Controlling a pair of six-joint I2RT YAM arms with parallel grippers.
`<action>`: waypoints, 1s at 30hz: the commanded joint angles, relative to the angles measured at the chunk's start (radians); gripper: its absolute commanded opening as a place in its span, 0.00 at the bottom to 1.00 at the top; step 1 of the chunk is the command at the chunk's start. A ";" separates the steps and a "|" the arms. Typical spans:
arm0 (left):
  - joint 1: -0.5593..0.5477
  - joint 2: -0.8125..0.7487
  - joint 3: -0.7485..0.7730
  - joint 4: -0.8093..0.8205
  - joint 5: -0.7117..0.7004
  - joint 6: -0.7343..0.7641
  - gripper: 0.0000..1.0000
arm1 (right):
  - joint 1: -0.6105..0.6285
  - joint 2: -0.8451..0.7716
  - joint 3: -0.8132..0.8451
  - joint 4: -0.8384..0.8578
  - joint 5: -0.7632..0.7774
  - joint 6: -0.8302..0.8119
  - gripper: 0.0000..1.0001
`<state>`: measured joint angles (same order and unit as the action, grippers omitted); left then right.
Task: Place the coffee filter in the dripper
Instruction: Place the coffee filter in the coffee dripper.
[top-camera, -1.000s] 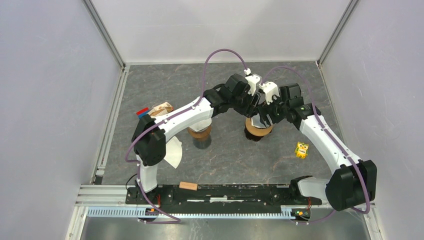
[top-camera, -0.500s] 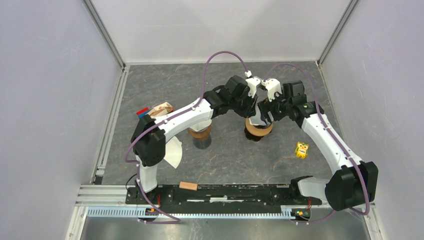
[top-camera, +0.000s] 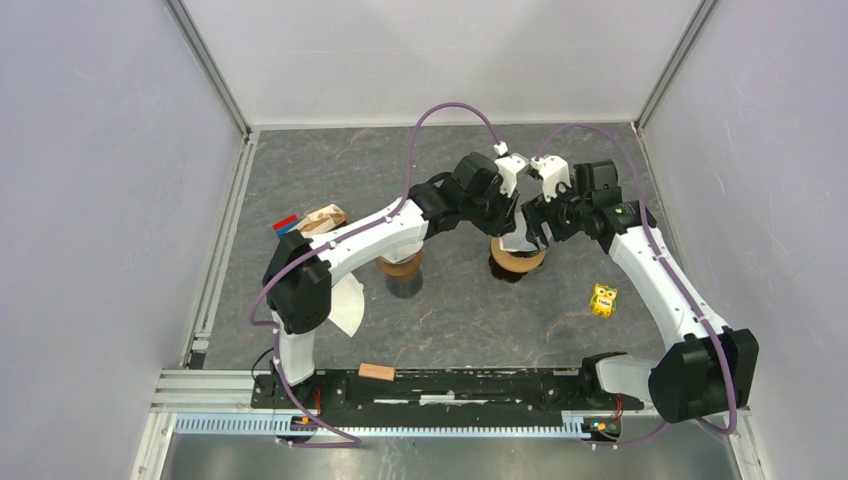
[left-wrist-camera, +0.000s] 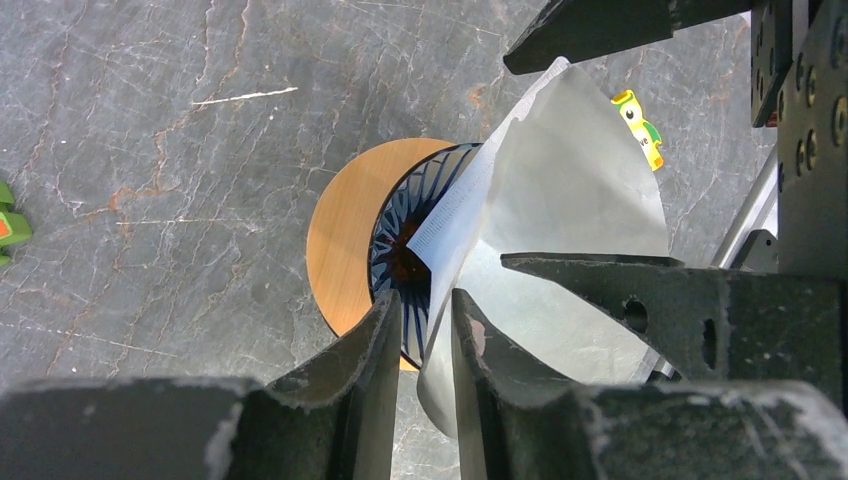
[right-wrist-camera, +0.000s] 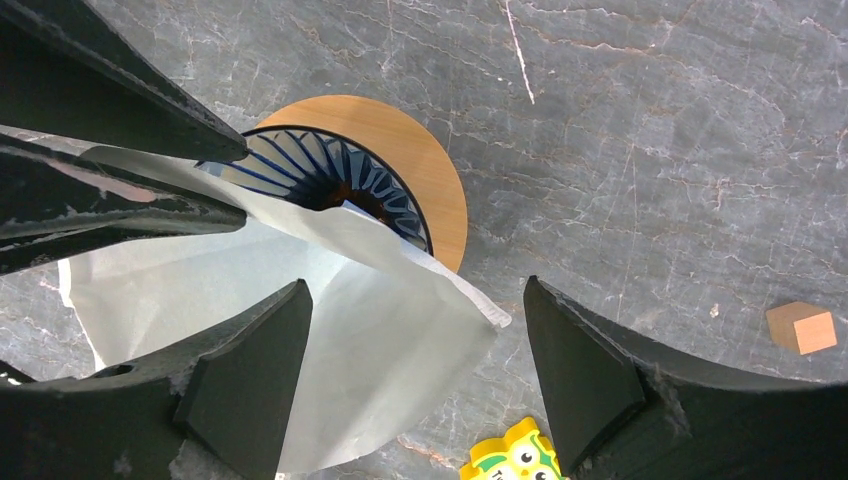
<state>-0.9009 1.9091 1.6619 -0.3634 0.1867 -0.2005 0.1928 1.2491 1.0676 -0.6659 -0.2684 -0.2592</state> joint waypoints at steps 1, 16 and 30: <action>-0.021 -0.026 0.013 -0.003 0.005 0.062 0.31 | -0.017 -0.039 0.054 0.029 -0.056 0.006 0.85; -0.030 -0.019 0.022 -0.014 -0.033 0.078 0.41 | -0.067 -0.028 0.052 0.011 -0.128 0.011 0.86; -0.036 0.063 0.066 0.015 -0.072 0.100 0.50 | -0.079 0.009 -0.013 0.049 -0.149 0.016 0.84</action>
<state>-0.9272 1.9400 1.6928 -0.3668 0.1349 -0.1574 0.1123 1.2457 1.0672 -0.6724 -0.3901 -0.2508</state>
